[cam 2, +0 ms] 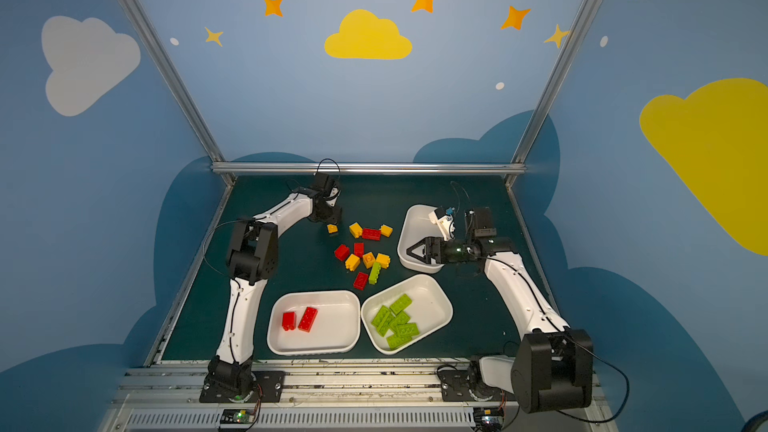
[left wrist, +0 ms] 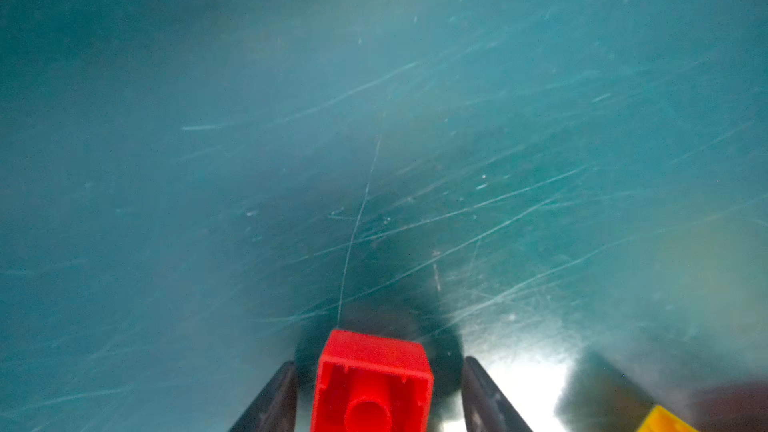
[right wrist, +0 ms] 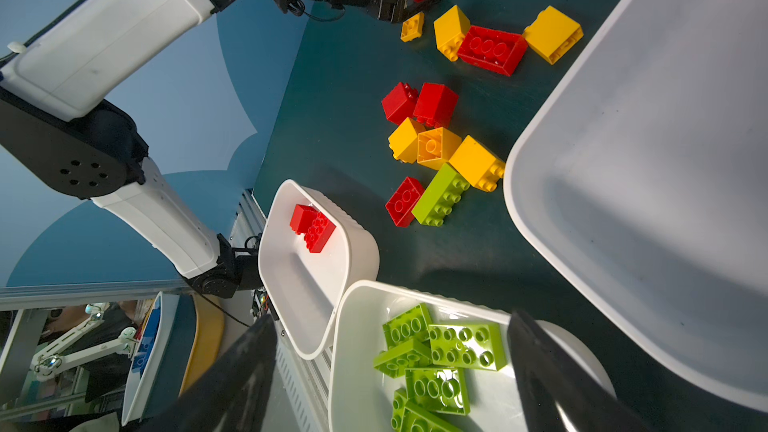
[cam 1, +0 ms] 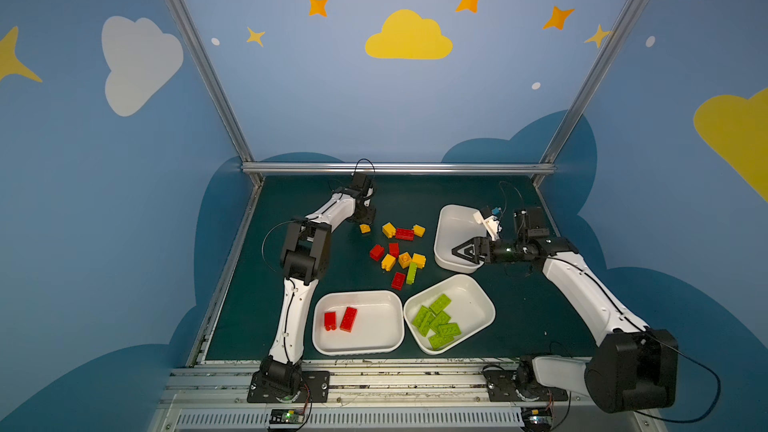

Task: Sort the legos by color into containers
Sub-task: 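Move the left gripper back to the pile and grasp a red brick, then carry the red brick with the left gripper and drop it into the nearer bin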

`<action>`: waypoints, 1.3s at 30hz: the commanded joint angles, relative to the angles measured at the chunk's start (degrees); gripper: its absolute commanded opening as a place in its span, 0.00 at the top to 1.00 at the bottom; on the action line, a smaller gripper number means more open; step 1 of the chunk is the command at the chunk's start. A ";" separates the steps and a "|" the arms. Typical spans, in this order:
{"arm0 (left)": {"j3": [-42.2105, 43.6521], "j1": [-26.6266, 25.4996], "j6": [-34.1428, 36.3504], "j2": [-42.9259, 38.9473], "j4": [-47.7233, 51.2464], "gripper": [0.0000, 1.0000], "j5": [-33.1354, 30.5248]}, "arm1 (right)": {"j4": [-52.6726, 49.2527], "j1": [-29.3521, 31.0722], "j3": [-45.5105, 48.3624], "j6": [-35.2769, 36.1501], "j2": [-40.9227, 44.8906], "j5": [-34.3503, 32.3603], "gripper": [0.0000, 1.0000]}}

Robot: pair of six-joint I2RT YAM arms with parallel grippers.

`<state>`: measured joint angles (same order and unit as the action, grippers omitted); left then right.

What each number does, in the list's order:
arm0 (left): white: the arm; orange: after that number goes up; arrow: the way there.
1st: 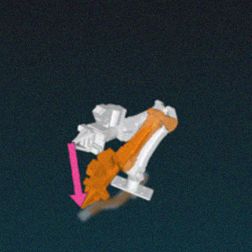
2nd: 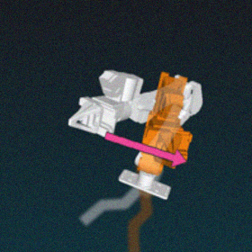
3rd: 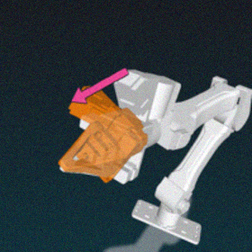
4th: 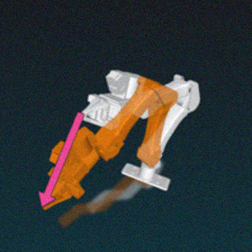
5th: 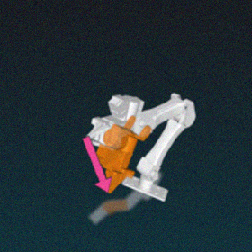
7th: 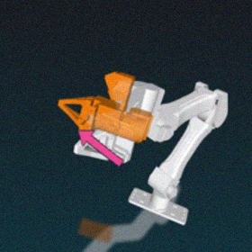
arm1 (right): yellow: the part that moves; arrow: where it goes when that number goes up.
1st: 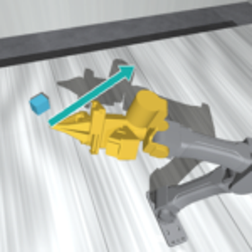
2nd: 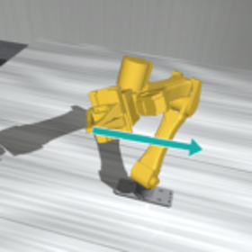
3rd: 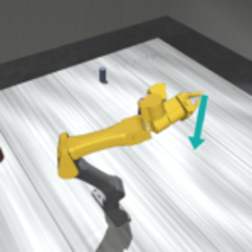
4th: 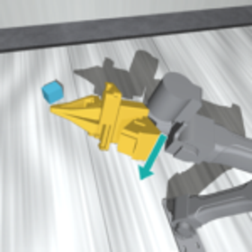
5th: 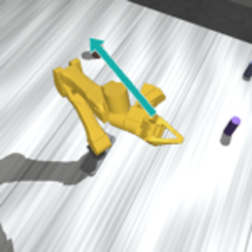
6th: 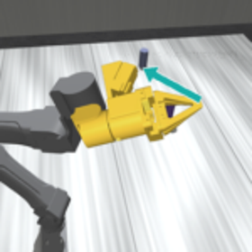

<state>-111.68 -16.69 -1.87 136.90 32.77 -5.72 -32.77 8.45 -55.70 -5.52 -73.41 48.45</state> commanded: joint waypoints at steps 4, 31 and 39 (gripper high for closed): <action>-1.04 0.34 -0.18 1.22 1.02 0.59 1.23 | -1.57 -0.30 -1.51 0.82 -0.17 -0.43 0.14; 21.81 -9.56 -0.64 -34.31 10.73 0.70 11.19 | 2.32 -0.48 1.62 -0.42 1.72 1.28 0.14; 36.40 -18.92 -10.37 -51.23 16.55 0.70 10.23 | 4.07 -0.37 2.87 -0.48 1.43 2.53 0.14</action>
<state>-78.35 -33.89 -7.18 90.17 45.12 5.17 -30.20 8.21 -53.76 -5.80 -73.01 49.43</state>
